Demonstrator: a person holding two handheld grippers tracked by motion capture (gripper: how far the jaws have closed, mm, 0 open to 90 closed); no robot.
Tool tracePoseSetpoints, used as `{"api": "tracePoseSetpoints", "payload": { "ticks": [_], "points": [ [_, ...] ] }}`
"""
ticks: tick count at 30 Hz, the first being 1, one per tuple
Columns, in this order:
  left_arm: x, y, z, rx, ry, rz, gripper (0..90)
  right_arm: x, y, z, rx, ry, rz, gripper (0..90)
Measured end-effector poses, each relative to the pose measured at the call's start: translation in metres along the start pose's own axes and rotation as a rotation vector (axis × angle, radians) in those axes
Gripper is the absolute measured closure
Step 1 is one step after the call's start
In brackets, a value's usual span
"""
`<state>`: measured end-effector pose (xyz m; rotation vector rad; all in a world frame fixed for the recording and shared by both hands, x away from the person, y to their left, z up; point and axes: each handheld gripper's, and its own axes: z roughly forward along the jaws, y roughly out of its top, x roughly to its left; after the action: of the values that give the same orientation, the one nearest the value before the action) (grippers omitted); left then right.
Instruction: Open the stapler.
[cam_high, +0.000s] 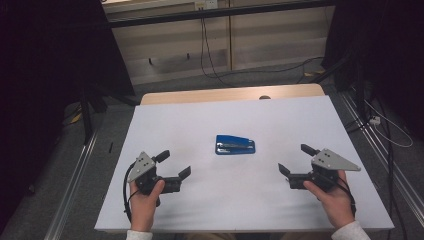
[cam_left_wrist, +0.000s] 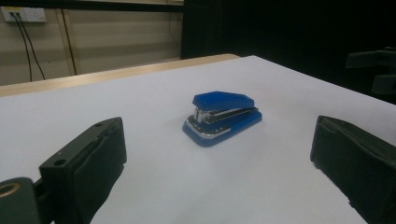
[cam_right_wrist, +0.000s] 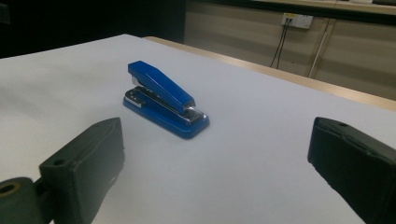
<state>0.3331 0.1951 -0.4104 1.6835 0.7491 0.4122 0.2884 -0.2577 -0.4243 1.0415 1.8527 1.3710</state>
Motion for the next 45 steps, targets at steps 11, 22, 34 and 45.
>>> {"api": "tracePoseSetpoints", "payload": {
  "ticks": [11, 22, 34, 45],
  "points": [
    [0.001, 0.005, 0.021, 0.02, -0.017, -0.015, 4.1, 0.01, 0.019, 0.036, 0.037, 0.051, -0.026, 2.8],
    [0.006, 0.005, 0.041, 0.041, -0.029, -0.021, 4.1, 0.008, 0.035, 0.067, 0.05, 0.077, -0.032, 3.3],
    [0.01, 0.007, 0.059, 0.048, -0.034, -0.023, 4.2, 0.017, 0.044, 0.096, 0.081, 0.115, -0.049, 3.6],
    [0.016, 0.009, 0.078, 0.09, -0.027, -0.018, 5.3, 0.012, 0.054, 0.115, 0.095, 0.117, -0.046, 4.3]
  ]
}}
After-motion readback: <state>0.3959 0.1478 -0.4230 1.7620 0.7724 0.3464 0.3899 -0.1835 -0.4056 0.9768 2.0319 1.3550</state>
